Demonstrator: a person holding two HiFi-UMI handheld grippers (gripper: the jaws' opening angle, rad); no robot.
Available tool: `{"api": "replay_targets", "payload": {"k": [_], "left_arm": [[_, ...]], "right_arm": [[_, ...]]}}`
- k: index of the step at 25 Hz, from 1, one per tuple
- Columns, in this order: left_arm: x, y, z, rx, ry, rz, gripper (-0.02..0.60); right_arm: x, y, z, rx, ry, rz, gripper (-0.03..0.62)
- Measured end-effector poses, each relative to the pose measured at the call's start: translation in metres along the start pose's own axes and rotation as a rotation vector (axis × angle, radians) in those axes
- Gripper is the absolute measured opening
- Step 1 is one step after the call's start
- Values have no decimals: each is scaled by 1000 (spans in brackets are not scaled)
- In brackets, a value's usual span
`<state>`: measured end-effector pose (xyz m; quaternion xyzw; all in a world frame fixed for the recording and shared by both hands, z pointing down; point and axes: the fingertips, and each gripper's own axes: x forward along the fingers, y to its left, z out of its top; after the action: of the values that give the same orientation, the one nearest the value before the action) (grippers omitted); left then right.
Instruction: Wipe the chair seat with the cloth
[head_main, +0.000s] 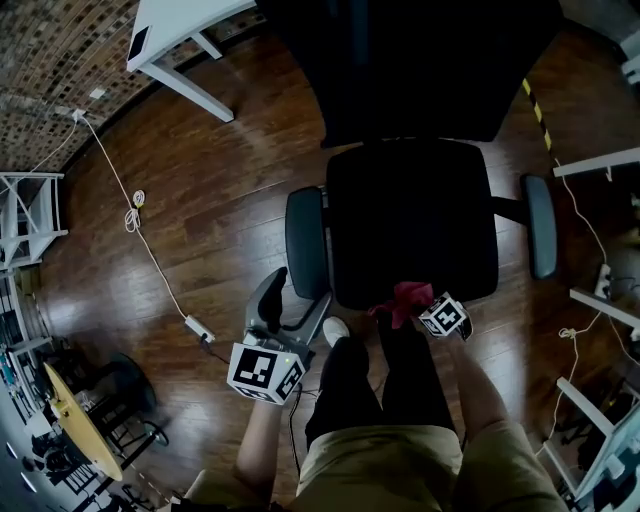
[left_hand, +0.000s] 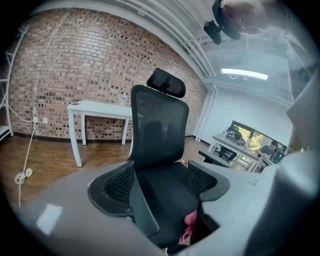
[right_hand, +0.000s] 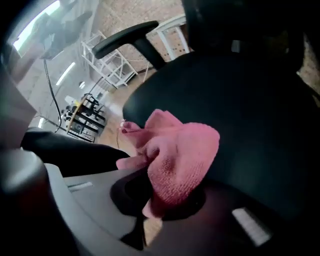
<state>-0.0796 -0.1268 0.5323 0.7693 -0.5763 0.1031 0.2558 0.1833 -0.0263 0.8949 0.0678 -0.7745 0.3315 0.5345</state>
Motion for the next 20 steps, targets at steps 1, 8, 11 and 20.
{"api": "replay_targets", "payload": {"k": [1,8,11,20], "left_arm": [[3,-1,-4,-12,3,-1,322],[32,-21,4,-14,-17,-37,322],[33,-19,4,-17,-28,-31,322],[5,-32,28,-24,-125,-64,322]], "right_arm": [[-12,-21,-23,13,31,-33,20],[-122,-160,-159,152,332,-423,21],[-150,-189,-161,416,102,-488,21],[-208,-124,-27,579,-687,-287,20]]}}
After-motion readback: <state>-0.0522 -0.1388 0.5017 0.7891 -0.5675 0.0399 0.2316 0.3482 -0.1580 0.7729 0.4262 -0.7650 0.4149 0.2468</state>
